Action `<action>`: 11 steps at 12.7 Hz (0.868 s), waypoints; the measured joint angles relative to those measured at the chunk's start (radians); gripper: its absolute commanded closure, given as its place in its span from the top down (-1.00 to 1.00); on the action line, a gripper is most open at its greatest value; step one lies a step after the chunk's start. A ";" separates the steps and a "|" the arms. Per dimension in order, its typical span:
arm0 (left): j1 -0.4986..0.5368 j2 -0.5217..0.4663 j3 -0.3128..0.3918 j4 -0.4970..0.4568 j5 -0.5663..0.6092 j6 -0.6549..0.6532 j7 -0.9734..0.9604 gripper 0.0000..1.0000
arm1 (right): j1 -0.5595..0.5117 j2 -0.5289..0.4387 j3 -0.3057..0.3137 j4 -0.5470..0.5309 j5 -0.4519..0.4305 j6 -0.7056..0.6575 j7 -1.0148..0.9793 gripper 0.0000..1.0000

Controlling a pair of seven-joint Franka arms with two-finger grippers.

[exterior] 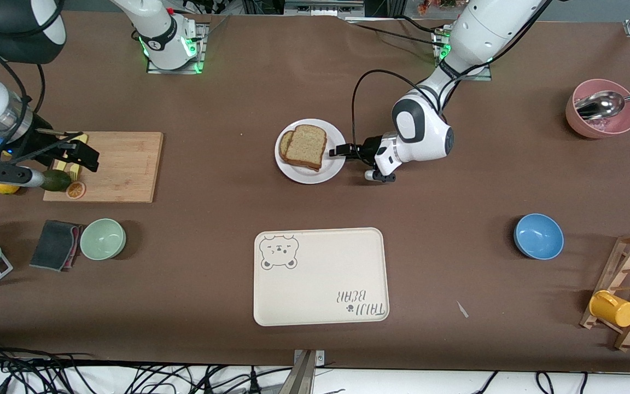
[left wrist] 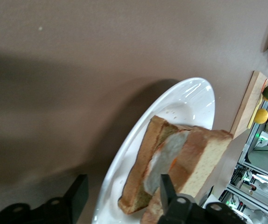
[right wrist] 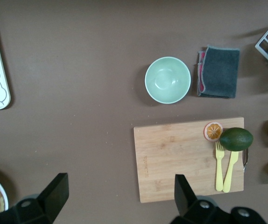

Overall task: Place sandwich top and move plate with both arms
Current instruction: 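Close the left gripper on the white plate rim, then slide the plate with the left gripper onto the bear tray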

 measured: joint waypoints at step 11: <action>0.002 -0.006 -0.003 -0.008 0.000 -0.012 0.041 -1.00 | 0.000 -0.014 -0.021 0.003 0.089 -0.004 -0.016 1.00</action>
